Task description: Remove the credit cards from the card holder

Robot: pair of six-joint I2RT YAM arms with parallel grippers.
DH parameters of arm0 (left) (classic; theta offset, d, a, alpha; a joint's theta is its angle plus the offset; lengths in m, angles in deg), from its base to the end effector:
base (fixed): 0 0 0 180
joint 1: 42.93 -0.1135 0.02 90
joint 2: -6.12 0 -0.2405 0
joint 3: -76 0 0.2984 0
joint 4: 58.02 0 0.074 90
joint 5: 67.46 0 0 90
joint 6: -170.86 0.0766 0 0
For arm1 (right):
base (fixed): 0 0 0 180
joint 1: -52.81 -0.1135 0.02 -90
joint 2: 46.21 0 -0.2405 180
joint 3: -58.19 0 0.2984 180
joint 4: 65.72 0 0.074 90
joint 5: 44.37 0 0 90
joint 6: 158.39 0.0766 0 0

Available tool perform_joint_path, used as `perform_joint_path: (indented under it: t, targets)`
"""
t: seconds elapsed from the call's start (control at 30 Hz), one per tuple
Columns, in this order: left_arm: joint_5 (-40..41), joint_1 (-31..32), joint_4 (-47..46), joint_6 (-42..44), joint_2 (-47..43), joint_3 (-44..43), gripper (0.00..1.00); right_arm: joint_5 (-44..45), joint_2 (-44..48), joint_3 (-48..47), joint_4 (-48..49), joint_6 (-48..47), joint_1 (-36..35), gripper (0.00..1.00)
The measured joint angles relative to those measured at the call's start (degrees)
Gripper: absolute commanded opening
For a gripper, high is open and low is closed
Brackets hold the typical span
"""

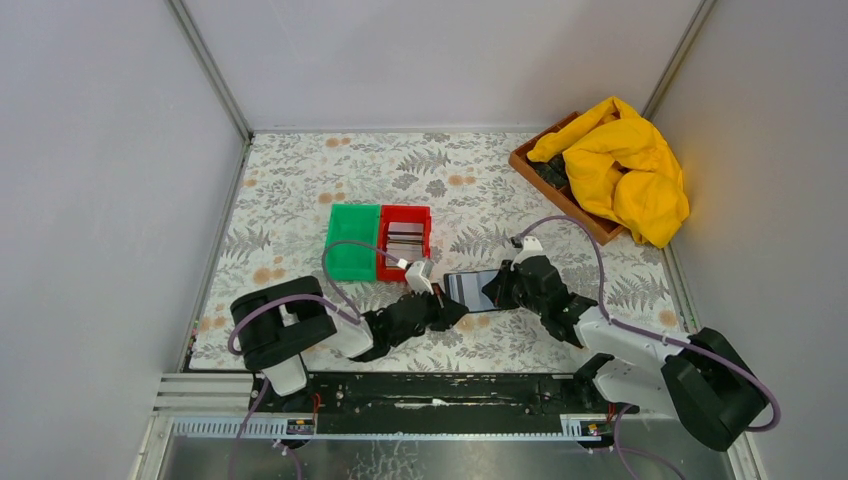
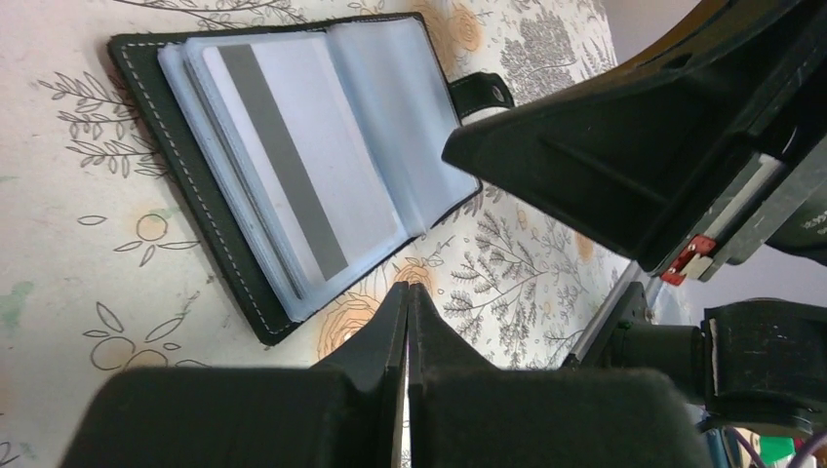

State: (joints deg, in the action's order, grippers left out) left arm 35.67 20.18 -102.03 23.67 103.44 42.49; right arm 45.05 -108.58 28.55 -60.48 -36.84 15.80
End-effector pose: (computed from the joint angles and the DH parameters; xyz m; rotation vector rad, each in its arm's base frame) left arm 0.1612 -0.2795 0.0339 -0.0609 2.0958 -1.1542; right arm 0.2336 0.1770 0.0957 -0.1083 2.1338 0.7393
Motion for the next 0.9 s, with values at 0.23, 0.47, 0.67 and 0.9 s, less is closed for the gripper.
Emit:
perform_joint_path:
  t: [0.23,0.47,0.67,0.9]
  targets:
    - [3.26,0.0,5.2,-0.07,-0.11,-1.62,0.0,-3.17,-5.68,0.02,3.23,-0.15,0.07,0.0]
    - [4.46,0.0,7.08,-0.09,1.46,-2.21,0.0,-3.5,-5.95,0.02,3.39,-0.42,0.07,0.0]
    - [4.94,0.0,6.56,-0.7,2.27,-2.51,0.0,-3.45,-6.12,0.02,3.39,-0.46,0.11,0.04]
    - [5.11,0.0,6.25,-1.22,2.38,-2.36,0.0,-3.41,-6.86,0.02,3.37,-0.39,0.57,0.39]
